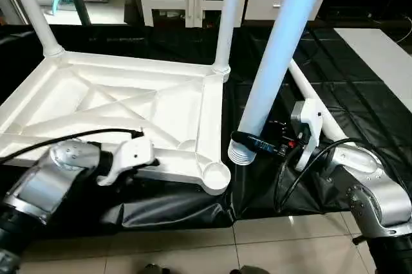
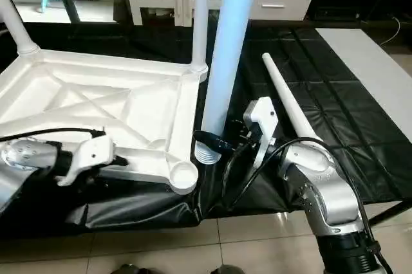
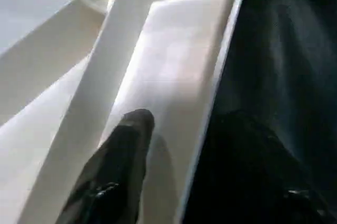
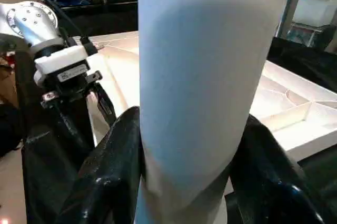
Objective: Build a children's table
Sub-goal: Pick table leg
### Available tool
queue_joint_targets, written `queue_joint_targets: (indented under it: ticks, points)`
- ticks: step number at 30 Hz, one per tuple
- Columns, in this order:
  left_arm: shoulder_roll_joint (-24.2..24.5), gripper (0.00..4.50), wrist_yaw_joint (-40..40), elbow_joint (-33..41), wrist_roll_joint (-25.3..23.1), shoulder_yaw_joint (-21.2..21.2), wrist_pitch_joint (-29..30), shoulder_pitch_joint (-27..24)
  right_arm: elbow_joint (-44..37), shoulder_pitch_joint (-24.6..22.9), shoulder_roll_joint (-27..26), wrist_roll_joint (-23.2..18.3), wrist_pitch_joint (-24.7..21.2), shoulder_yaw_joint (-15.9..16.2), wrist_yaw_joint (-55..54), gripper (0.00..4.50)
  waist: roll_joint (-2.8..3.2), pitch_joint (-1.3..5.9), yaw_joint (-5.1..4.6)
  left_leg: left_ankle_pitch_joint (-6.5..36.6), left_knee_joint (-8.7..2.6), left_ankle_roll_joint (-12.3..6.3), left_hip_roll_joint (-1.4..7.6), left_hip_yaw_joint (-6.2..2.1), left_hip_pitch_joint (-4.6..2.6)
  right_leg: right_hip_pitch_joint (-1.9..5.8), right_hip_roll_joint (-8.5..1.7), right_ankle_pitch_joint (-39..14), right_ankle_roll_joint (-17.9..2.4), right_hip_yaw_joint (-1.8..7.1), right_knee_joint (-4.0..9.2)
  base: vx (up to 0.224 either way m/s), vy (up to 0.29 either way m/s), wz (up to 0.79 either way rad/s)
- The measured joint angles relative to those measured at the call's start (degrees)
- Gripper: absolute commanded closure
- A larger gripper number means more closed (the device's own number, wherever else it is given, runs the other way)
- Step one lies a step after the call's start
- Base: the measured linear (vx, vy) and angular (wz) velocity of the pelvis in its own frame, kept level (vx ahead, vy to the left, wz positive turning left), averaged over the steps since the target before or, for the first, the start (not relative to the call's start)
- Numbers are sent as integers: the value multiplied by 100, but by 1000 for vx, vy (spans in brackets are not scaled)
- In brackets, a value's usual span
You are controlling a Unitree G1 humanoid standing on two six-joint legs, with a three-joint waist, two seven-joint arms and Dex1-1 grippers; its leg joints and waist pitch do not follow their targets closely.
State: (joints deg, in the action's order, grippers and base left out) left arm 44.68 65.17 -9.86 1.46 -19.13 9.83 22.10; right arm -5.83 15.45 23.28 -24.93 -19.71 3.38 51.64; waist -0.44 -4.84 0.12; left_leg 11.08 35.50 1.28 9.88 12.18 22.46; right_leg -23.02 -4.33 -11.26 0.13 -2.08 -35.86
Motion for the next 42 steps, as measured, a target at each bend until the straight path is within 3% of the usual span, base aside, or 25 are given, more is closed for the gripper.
queue_joint_targets:
  ticks: [13, 28, 29, 36, 42]
  points:
    - [61, 206, 229, -396, -6, 82, -376, 33, 36, 0, 2, 9, 19, 1, 18, 262, 0, 0, -1, 0, 0, 0, 0, 2, -1, 0, 0, 0, -1, 1, -2, 0, 0, 0]
    - [-117, 325, 293, -450, 10, 82, -385, 38, 40, 0, -4, 32, 30, 4, 18, 262, 0, 0, 3, 0, 0, 0, 1, 3, -3, 1, -1, 1, -1, 1, -4, 0, 0, 0]
    - [-118, 349, 293, -450, 10, 82, -385, 38, 40, 0, -4, 33, 30, 4, 18, 262, 0, 0, 2, 0, 0, 0, 1, 3, -3, 1, -1, 1, -1, 1, -4, 0, 0, 0]
    - [-119, 392, 457, -409, 2, 76, -398, 40, 43, 0, -4, 35, 34, 10, 19, 262, 0, 0, -3, 0, 0, 0, 1, 7, -3, 0, -1, 0, -1, 5, 1, 0, 0, 0]
    - [-141, 417, 475, -378, -4, 60, -395, 40, 152, 1, -6, 37, 47, 11, 19, 262, 1, 0, -99, 0, 0, 0, 1, 13, -6, -1, -1, 0, -1, 10, 0, 0, 0, 0]
